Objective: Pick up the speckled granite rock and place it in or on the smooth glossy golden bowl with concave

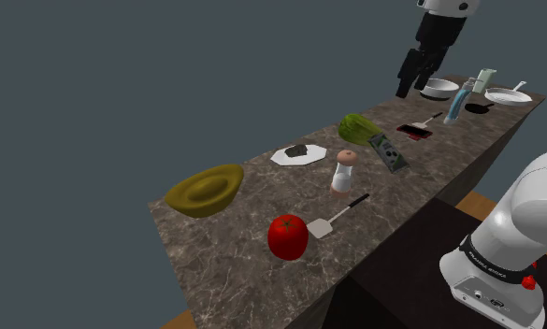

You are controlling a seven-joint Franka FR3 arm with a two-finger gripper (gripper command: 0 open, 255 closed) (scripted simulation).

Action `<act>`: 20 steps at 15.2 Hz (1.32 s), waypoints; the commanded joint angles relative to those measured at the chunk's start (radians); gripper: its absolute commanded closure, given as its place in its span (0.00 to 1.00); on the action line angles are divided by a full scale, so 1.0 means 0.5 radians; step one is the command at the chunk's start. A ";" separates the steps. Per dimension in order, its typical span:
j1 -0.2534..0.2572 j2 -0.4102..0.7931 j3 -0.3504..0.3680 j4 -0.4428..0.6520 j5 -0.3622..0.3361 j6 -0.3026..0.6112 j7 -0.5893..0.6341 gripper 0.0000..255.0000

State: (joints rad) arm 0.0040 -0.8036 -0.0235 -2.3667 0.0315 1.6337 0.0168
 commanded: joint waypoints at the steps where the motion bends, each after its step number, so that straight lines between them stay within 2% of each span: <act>1: 0.000 0.000 0.000 0.000 0.000 0.000 0.000 0.00; 11: -0.001 0.472 -0.060 -0.213 -0.018 0.789 -0.104 0.00; 20: 0.018 1.103 -0.120 -0.131 0.026 1.430 -0.220 0.00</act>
State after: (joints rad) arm 0.0107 -0.2875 -0.0823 -2.4371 0.0403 2.3116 -0.0888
